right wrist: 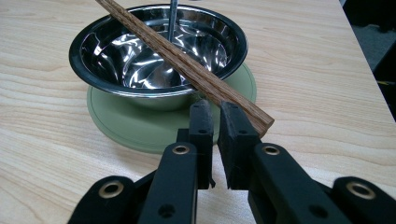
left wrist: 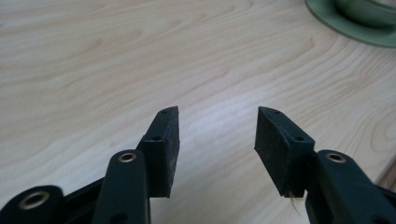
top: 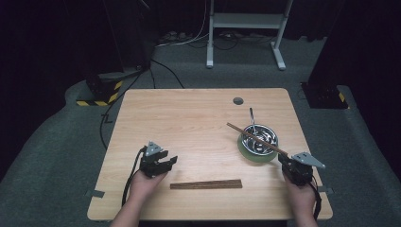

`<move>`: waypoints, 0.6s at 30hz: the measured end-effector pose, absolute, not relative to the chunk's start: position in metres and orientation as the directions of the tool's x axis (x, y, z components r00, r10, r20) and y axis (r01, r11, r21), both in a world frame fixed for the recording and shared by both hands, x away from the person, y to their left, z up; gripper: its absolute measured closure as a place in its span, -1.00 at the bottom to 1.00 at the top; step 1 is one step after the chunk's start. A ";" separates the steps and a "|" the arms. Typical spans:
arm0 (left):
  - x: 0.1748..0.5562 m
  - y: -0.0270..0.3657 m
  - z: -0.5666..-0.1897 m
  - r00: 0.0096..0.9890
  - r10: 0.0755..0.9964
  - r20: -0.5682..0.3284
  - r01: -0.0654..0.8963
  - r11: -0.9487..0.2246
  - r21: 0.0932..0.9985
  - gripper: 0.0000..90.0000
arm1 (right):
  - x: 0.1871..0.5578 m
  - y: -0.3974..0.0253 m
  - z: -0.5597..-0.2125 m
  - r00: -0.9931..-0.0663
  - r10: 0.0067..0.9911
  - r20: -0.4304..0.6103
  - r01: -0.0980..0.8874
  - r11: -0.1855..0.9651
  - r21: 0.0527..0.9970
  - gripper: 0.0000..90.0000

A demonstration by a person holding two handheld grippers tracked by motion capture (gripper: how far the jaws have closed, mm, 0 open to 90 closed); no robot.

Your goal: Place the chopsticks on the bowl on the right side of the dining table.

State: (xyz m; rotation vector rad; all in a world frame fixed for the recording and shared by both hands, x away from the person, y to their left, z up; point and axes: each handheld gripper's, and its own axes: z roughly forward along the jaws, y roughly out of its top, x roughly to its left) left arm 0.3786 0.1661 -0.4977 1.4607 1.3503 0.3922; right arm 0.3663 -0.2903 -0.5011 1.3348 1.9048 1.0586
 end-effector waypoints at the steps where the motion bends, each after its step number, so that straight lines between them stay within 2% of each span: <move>1: 0.382 0.162 -0.497 0.308 0.865 -0.396 0.521 0.195 0.831 0.12 | 0.367 -0.290 -0.501 -0.335 0.942 -0.016 0.484 0.186 0.855 0.84; 6: 0.400 0.136 -0.494 0.336 0.846 -0.414 0.543 0.185 0.819 0.13 | 0.368 -0.291 -0.500 -0.335 0.942 -0.022 0.479 0.190 0.857 0.83; 8: 0.407 0.125 -0.494 0.358 0.846 -0.394 0.539 0.157 0.827 0.13 | 0.368 -0.291 -0.499 -0.339 0.940 -0.029 0.475 0.198 0.857 0.83; 10: 0.413 0.115 -0.493 0.370 0.856 -0.361 0.516 0.134 0.846 0.08 | 0.368 -0.291 -0.500 -0.340 0.940 -0.022 0.482 0.194 0.854 0.83; 12: 0.423 0.106 -0.492 0.353 0.846 -0.401 0.543 0.164 0.824 -0.02 | 0.370 -0.291 -0.501 -0.344 0.939 -0.021 0.485 0.197 0.852 0.83; 18: 0.443 0.082 -0.490 0.353 0.856 -0.379 0.527 0.153 0.836 0.10 | 0.375 -0.288 -0.496 -0.350 0.937 -0.009 0.492 0.192 0.849 0.83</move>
